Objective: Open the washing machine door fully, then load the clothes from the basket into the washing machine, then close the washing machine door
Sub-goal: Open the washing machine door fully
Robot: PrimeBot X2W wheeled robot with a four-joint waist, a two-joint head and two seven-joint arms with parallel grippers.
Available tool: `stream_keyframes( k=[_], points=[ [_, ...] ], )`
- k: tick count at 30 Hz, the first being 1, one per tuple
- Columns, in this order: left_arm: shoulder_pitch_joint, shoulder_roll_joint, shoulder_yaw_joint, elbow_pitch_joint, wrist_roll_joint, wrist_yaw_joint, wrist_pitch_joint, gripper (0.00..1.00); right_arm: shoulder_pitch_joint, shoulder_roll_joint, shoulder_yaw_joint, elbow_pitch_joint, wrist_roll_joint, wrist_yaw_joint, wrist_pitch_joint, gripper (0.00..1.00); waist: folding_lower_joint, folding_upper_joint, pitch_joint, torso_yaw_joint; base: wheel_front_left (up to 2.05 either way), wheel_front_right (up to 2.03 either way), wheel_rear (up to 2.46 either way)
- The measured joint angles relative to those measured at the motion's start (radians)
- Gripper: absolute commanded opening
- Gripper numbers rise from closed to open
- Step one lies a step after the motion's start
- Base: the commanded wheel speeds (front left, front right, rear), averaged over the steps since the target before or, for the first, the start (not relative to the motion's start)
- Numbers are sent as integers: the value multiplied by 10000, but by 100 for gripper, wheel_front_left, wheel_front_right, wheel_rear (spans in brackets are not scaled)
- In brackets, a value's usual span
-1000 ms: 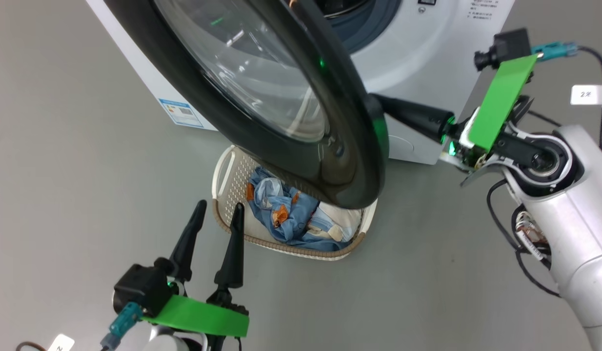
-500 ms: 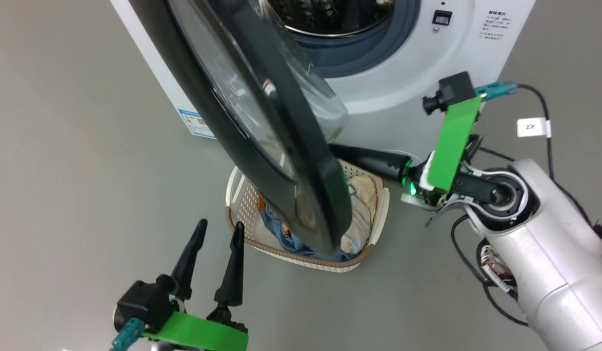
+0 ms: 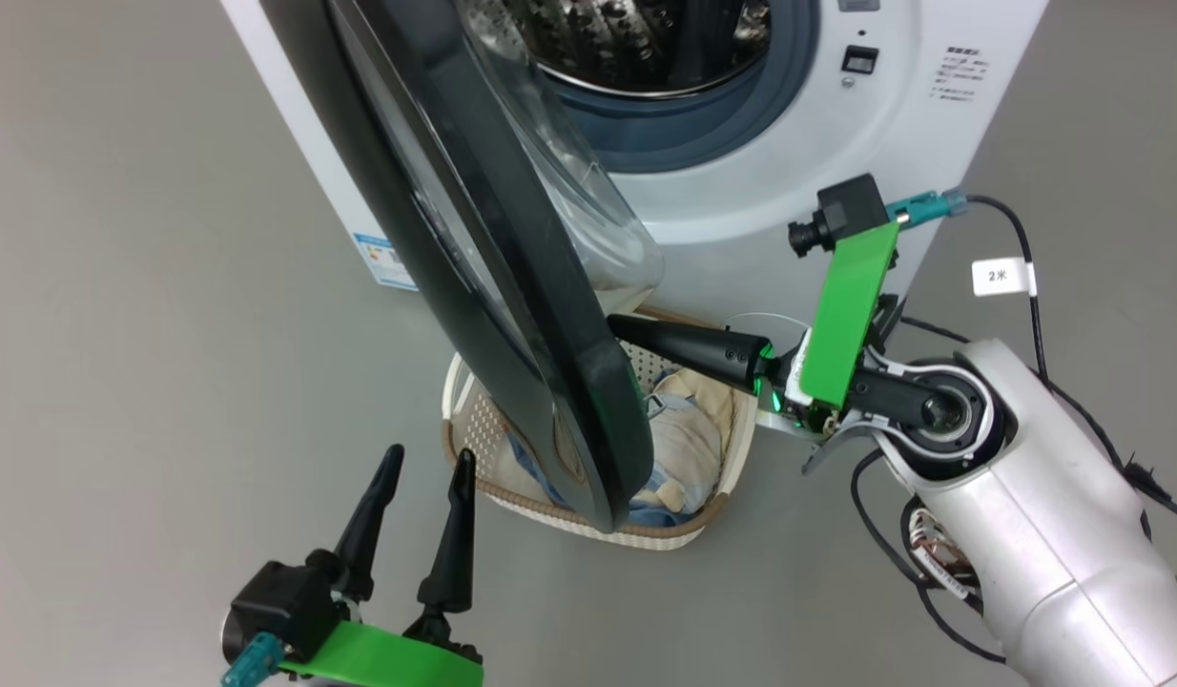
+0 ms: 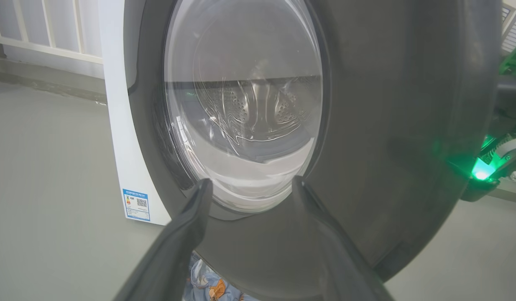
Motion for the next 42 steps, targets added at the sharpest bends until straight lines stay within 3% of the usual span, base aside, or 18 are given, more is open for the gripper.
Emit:
stream_keyframes(
  k=[3, 4, 5, 9, 10, 12, 14, 27, 42],
  points=[
    [9, 0, 35, 81, 82, -6, 0, 100, 193, 23, -13, -52, -130, 0, -198, 0, 0, 0, -107, -131, 0, 0, 0],
    [10, 0, 65, 109, 90, -13, 0, 100, 258, 21, -23, -88, -167, 0, -272, 10, 0, 0, -143, -185, 0, 0, 0],
    [11, 0, 105, 144, 102, -13, 0, 100, 314, 17, -31, -113, -180, 0, -339, 26, -1, 0, -178, -242, 0, 0, 0],
    [26, 4, 309, 263, 207, -90, 0, 100, 552, -48, -96, -199, -194, 0, -621, 50, -1, 0, -328, -497, 0, 0, 0],
    [33, 6, 349, 288, 249, -90, 0, 100, 612, -71, -117, -222, -209, 0, -692, 75, -1, 0, -362, -566, 0, 0, 0],
    [35, 6, 431, 328, 268, -102, 0, 100, 748, -150, -171, -263, -251, 0, -786, 91, 0, 0, -428, -705, 0, 0, 0],
    [37, 6, 545, 362, 288, -123, 0, 100, 900, -217, -267, -288, -251, 0, -930, 100, 0, 0, -500, -831, 0, 0, 0],
    [543, 13, 1386, 481, 569, -265, 0, 100, 2108, -660, -646, -700, -445, 0, -2230, 100, 0, 0, -1114, -1544, 0, 0, 0],
    [847, 19, 1950, 472, 696, -311, 0, 100, 2944, -1952, -86, -894, -1471, 0, -5338, 100, -1, 0, -1396, -2395, 0, 0, 0]
  ],
)
